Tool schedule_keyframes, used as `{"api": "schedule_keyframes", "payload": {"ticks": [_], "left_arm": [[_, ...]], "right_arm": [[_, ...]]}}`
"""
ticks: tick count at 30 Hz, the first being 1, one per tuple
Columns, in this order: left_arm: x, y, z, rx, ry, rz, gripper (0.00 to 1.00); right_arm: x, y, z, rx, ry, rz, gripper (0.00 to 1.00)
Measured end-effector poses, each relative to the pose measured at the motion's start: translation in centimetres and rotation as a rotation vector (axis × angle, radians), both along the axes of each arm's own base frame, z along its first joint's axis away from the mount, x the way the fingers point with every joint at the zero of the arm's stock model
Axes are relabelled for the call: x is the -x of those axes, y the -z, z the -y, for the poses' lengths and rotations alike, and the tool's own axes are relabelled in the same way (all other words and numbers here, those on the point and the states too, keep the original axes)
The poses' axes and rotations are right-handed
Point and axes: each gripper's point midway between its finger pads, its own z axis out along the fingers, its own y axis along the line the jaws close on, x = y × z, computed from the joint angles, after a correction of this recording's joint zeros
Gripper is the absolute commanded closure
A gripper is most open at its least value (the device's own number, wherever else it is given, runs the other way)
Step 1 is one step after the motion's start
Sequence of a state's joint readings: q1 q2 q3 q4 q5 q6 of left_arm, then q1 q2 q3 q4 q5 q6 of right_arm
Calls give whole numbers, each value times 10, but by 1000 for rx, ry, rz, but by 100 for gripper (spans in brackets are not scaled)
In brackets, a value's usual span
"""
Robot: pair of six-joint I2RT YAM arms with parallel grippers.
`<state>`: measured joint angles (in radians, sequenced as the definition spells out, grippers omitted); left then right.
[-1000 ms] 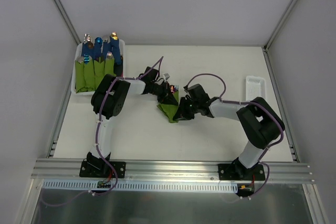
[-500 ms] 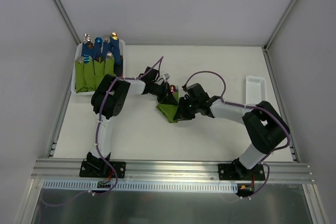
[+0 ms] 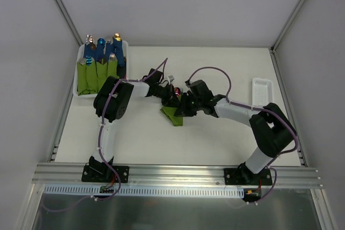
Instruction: Place the utensils on the paper napkin and roll it up
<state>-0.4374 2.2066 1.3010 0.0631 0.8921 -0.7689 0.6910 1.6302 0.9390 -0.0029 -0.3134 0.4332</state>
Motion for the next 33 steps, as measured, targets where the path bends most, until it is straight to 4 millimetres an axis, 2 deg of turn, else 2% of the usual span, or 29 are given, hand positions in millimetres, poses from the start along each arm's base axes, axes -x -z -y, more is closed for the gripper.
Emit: {"api": "schedule_keyframes", "payload": {"ticks": [7,10,16,20,28,30,33], "left_arm": [[-1,-1,1,4,3,-2,100],[-1,-1,2,10,8,-5,100],[-1,-4,2,20,20,4,100],[-2,-14,1,22,32,47,94],[4,-70,-19,76,38,197,94],[8,-71,-24,78,41,202,95],[18,-52,-37,51,36,161,98]], "right_arm": [[14,41,1,25,12,-111,84],[20,52,3,21,19,-134,85],[19,55,-2,-29,28,-131,86],[19,56,-6,-55,26,-130,87],[20,56,-8,-75,24,-134,88],[20,56,-7,-77,24,-134,88],[20,56,-7,-83,26,-136,89]]}}
